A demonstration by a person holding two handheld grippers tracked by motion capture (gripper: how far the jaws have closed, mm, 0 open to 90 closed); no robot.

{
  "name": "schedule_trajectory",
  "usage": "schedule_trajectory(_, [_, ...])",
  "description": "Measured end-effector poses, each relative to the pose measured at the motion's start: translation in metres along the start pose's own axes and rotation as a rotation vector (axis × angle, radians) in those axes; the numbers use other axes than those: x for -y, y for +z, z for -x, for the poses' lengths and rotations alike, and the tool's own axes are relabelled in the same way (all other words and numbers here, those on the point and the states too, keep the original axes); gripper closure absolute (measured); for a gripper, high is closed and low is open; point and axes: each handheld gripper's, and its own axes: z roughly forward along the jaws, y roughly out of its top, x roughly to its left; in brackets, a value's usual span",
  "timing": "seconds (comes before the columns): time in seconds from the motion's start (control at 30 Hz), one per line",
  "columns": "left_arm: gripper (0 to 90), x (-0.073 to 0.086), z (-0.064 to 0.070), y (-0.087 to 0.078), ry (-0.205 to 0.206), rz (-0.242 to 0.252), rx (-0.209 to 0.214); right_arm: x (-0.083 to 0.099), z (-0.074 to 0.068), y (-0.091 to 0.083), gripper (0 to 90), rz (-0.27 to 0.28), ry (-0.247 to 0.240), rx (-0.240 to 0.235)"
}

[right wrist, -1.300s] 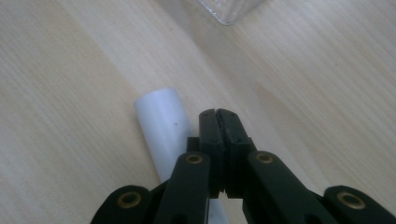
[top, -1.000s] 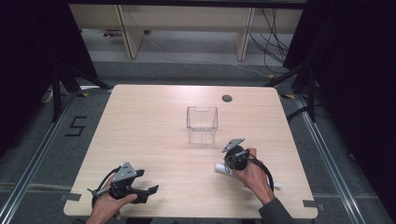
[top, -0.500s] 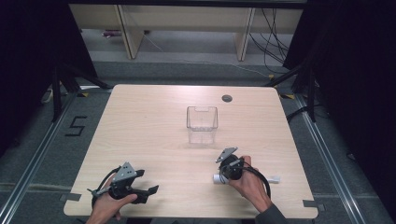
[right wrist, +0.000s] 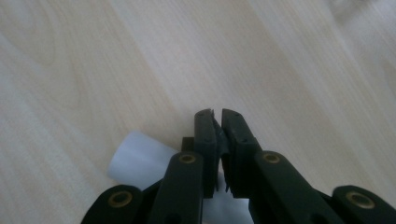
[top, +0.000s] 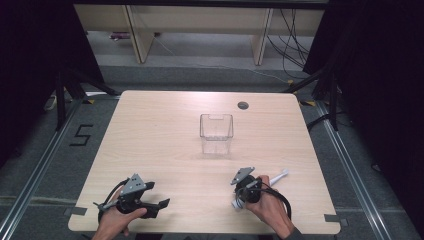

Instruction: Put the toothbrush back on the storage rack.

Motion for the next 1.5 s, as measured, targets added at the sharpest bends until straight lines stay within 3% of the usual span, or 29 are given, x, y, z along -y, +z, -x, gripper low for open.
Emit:
schedule_trajectory(0.03, [15.2, 0.000, 0.000, 0.000, 0.000, -0.001, 0.000, 0.002, 0.000, 0.000, 85.3, 0.002, -0.007, -0.001])
schedule_trajectory(0.07, [15.2, 0.000, 0.000, 0.000, -0.001, -0.002, 0.000, 0.006, -0.003, -0.003, 85.0, -0.004, 0.020, -0.002])
schedule_trajectory(0.23, [15.2, 0.000, 0.000, 0.000, -0.002, -0.011, -0.001, 0.015, -0.002, -0.007, 84.5, 0.014, 0.017, -0.023])
schedule_trajectory(0.27, [15.2, 0.000, 0.000, 0.000, 0.001, -0.009, -0.001, 0.017, -0.003, -0.010, 84.3, 0.006, 0.046, -0.018])
schedule_trajectory(0.37, [15.2, 0.000, 0.000, 0.000, 0.002, -0.009, -0.002, 0.021, -0.003, -0.012, 84.2, 0.019, 0.040, -0.022])
schedule_trajectory(0.5, [15.2, 0.000, 0.000, 0.000, 0.003, -0.012, -0.002, 0.029, -0.004, -0.017, 83.8, 0.012, 0.069, -0.030])
schedule_trajectory(0.57, [15.2, 0.000, 0.000, 0.000, 0.003, -0.012, -0.002, 0.033, -0.003, -0.017, 83.7, 0.025, 0.052, -0.038])
schedule_trajectory(0.77, [15.2, 0.000, 0.000, -0.001, 0.005, -0.020, -0.004, 0.041, -0.002, -0.023, 82.9, 0.025, 0.077, -0.024])
schedule_trajectory(1.0, [15.2, 0.000, 0.000, -0.001, 0.005, -0.027, -0.001, 0.049, 0.001, -0.029, 82.8, 0.015, 0.109, -0.025])
schedule_trajectory(1.07, [15.2, -0.001, -0.001, -0.001, 0.012, -0.025, 0.001, 0.052, 0.006, -0.030, 82.6, 0.015, 0.088, -0.026])
schedule_trajectory(1.17, [15.2, 0.000, -0.001, -0.001, 0.014, -0.027, 0.001, 0.054, 0.006, -0.032, 82.4, 0.001, 0.123, -0.020])
schedule_trajectory(1.27, [15.2, 0.000, -0.001, -0.001, 0.014, -0.028, 0.000, 0.056, 0.010, -0.034, 82.0, -0.006, 0.125, -0.023])
schedule_trajectory(1.5, [15.2, 0.000, -0.001, -0.001, 0.013, -0.026, -0.006, 0.057, 0.019, -0.046, 74.5, 0.018, 0.119, -0.012])
